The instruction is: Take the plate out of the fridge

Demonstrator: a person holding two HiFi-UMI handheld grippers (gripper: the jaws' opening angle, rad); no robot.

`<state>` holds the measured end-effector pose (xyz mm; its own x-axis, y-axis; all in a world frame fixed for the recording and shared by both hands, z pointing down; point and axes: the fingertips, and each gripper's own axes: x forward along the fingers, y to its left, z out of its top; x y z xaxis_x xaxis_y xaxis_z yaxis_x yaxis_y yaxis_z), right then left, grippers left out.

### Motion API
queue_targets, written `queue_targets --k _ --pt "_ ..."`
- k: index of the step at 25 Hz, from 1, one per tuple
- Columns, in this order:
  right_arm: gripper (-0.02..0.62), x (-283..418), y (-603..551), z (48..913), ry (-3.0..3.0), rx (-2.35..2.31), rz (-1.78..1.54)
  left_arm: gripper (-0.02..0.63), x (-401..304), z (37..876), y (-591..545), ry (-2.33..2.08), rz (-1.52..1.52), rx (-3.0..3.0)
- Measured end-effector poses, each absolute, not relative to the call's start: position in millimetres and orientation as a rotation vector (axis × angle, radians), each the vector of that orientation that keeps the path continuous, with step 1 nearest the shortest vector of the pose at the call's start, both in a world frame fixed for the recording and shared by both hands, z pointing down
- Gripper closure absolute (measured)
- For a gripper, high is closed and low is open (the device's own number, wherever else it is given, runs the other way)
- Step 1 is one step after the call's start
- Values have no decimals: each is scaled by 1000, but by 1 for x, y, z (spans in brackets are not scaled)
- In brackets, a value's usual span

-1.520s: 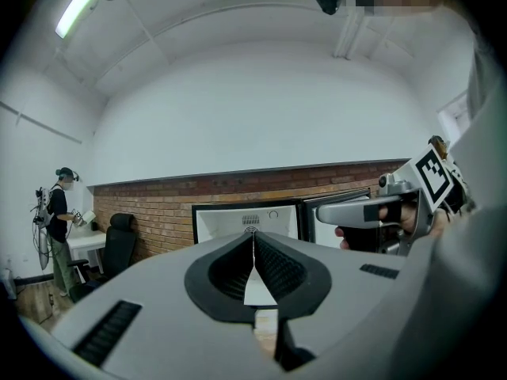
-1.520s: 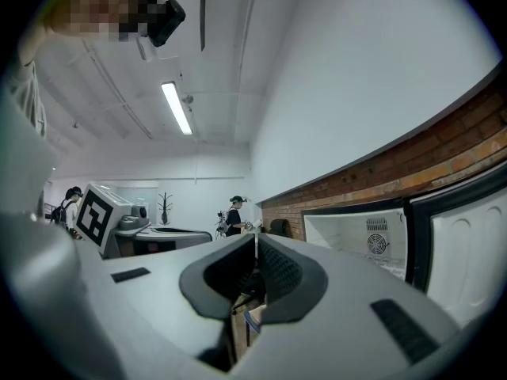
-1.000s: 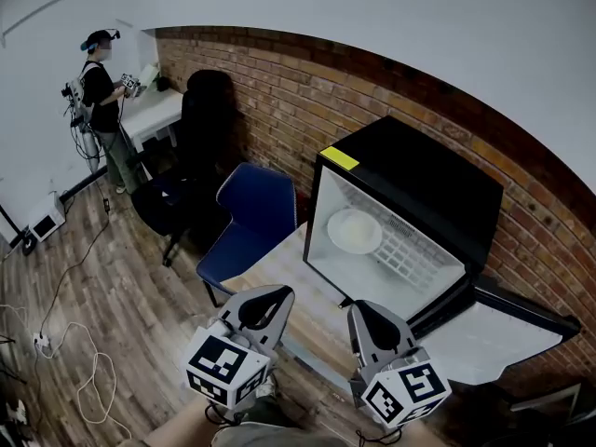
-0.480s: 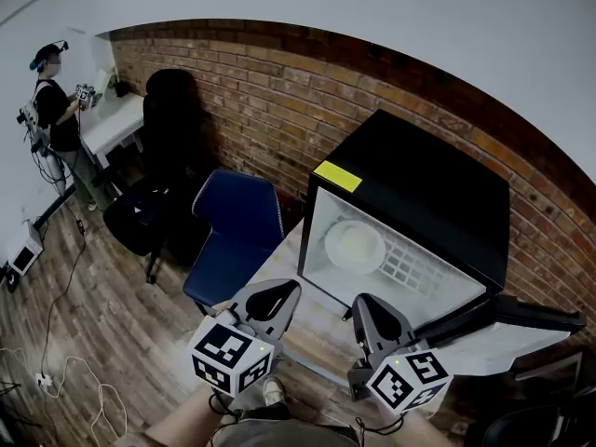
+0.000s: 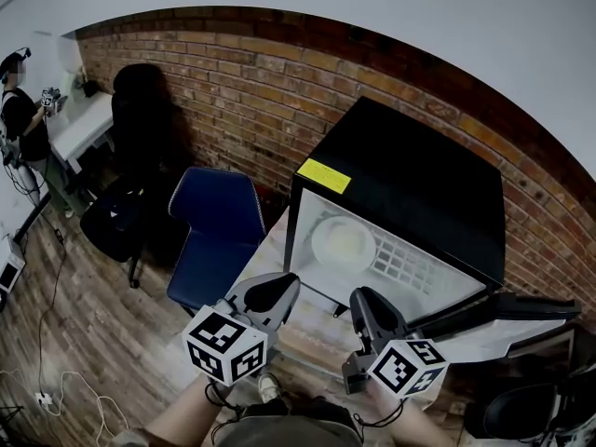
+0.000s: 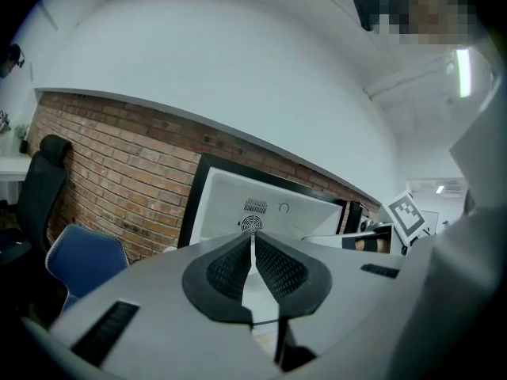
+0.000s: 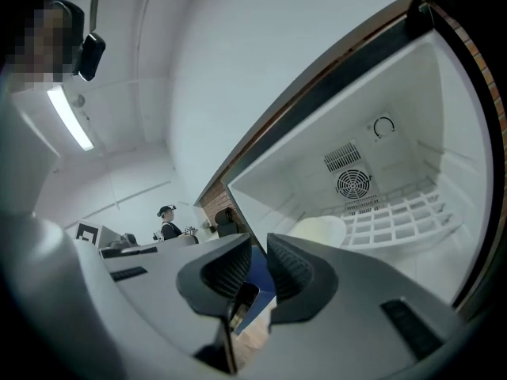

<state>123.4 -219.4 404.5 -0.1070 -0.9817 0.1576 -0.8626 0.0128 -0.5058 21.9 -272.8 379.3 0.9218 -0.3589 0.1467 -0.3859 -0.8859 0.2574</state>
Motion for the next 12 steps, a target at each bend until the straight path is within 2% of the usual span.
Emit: queue_targets --k 2,9,12 --pt "526 129 -224 410 2022 -1908 -769 584 29 383 -276 -529 132 2779" --pt "497 150 -238 431 1946 -1880 -892 581 52 400 -291 -493 93 2637" --pt "475 158 -244 440 1918 -1857 -946 537 62 410 -297 -494 122 2618"
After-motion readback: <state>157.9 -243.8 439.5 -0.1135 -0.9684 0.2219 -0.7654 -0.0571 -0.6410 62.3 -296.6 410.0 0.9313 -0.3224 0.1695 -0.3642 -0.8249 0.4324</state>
